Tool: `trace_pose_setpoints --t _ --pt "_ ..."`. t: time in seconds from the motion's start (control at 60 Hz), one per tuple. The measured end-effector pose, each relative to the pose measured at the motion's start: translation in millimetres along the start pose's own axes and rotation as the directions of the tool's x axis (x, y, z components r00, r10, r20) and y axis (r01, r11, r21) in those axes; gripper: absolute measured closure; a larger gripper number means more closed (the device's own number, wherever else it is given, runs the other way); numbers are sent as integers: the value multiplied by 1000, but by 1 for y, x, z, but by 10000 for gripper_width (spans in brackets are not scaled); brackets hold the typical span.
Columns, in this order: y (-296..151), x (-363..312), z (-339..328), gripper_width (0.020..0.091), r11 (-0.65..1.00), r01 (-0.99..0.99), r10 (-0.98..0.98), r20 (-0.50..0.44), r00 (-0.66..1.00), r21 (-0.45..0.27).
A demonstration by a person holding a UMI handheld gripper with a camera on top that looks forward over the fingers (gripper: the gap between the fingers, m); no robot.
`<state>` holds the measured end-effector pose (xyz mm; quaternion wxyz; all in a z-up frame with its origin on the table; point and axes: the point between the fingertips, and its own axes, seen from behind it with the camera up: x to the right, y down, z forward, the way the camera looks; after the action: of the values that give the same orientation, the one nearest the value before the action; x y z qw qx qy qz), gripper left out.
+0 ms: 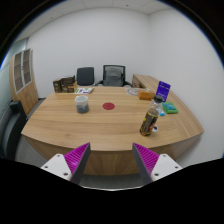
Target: Pour water
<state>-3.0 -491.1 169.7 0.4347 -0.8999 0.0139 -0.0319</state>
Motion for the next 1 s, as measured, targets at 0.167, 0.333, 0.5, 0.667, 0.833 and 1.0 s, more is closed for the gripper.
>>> trace_pose_setpoints --t 0.167,0.333,0.5,0.667,0.833,1.0 --pt "11 99 54 249 1000 9 -9 -3 1000 10" --pt "-2 166 109 244 998 19 -18 -7 1000 62" --pt "-41 199 166 243 988 8 -9 4 1000 153" --pt "-64 206 219 288 979 -28 22 32 999 200" --pt "-70 196 244 592 971 -8 -7 60 998 239" --pt "-74 198 246 680 960 -4 -12 56 998 282"
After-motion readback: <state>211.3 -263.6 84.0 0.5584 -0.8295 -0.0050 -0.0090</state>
